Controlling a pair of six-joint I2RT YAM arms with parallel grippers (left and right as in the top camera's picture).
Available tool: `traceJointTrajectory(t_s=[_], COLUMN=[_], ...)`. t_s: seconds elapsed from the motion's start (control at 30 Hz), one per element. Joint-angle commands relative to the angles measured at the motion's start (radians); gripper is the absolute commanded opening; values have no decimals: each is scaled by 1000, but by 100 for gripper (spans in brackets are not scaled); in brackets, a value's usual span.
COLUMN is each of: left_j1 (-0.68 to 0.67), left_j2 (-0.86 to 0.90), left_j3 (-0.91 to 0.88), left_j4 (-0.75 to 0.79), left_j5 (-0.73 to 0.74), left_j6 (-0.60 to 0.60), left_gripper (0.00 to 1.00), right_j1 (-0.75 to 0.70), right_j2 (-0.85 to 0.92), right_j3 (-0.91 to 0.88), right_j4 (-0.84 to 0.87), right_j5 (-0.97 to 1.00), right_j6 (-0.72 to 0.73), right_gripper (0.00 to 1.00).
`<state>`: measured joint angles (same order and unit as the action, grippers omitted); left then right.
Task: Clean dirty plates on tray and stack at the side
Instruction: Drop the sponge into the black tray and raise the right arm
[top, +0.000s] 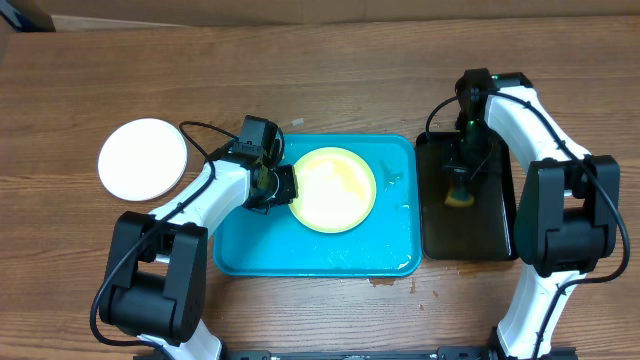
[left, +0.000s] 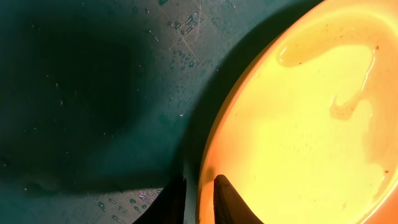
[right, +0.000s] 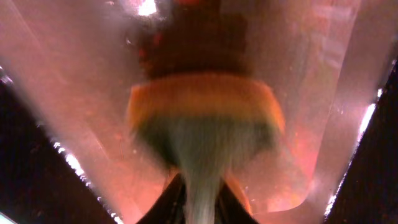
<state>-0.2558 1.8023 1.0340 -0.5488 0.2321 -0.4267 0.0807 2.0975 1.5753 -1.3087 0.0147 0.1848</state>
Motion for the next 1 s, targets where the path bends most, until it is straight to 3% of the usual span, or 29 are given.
traceJointTrajectory(t_s=[0.0,0.03,0.1,0.13,0.2,0.33,0.43,0.6,0.83,0.97], left_j1=[-6,-6,-6,-6,-6,-6,-7,-17,-52,-71], left_j2=[15,15,15,15,15,15,15,15,16,15], left_j3=[5,5,5,5,5,5,5,5,0,2], left_j4=[4,4,4,4,4,4,4,0,-9,-16], left_j5=[12,12,12,12,12,12,12,1,-7,-42], left_j6=[1,2,2,2,2,5,5,5,4,4], left_gripper=[19,19,22,25,31,33,34,37,22,4], right_j1=[0,0,-2,-4,-16,-69,-142,-269,-371,-397], right_j2=[-20,-20,-20,-20,-20,-20,-20,-20,-20,-20], right_j3=[-6,-6,-4,1,34,145,243,306,300,300], right_j4=[11,14,22,25,17,-40,-62,-55,-40,-11], right_j5=[22,22,22,22,21,18,18,-10,-23,-23], right_j6=[18,17,17,17,16,17,18,19,28,28], right_gripper=[24,31,60,67,69,70,85,100,100,100])
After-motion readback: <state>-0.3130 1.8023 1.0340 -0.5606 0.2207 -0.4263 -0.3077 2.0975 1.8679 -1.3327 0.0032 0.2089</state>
